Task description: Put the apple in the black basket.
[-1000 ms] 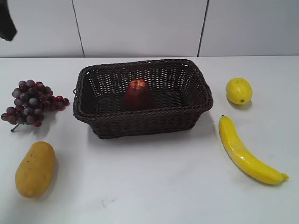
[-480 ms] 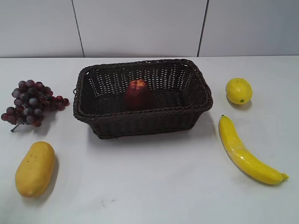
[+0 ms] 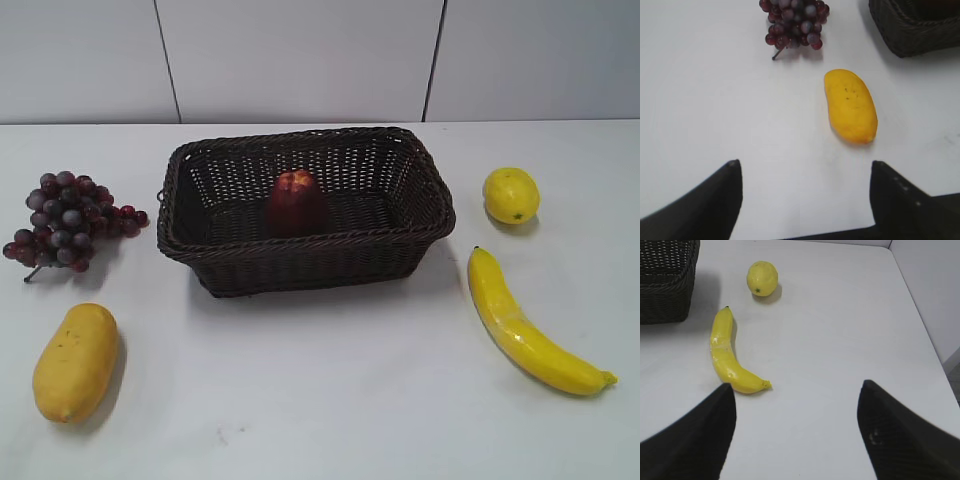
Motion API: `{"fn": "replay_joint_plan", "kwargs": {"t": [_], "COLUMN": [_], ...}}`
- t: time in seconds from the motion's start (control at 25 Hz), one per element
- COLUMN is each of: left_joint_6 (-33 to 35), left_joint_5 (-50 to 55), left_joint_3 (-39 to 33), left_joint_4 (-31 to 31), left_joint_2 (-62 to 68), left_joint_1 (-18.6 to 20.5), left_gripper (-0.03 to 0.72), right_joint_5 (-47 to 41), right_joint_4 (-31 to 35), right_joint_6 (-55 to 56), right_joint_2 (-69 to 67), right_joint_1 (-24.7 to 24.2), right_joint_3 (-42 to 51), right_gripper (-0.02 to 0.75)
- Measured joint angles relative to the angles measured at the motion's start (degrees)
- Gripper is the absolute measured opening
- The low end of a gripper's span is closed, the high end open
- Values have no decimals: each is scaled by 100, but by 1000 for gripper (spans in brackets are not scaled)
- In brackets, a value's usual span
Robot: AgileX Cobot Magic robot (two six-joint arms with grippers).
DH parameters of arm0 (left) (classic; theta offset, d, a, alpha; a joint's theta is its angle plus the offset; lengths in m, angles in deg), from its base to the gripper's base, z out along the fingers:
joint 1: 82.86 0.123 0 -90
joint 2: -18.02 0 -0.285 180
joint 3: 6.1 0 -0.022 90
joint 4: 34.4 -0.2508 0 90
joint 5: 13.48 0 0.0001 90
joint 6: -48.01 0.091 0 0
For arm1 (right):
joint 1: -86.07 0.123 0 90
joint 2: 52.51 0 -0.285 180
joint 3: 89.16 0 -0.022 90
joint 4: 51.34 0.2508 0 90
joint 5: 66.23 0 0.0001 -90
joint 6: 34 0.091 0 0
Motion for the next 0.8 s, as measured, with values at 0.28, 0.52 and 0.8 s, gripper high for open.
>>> {"fn": "replay_joint_plan", "kwargs": {"t": [0.28,0.52,0.8], "left_joint_6": [0,0,0], "left_joint_5": [-167,-230,-230], "left_joint_3": [-538,-544,-544], "left_joint_4": [0,0,0], "left_joint_2": [-671,-671,-692], "left_joint_1": [0,0,0], "left_gripper": [590,589,589], "right_joint_5": [0,0,0], "right_joint_4": [0,0,0], "right_joint_6": [0,0,0], "right_joint_2": [0,0,0], "right_joint_1": [0,0,0], "right_joint_3": [0,0,0], "right_gripper": [571,571,571]}}
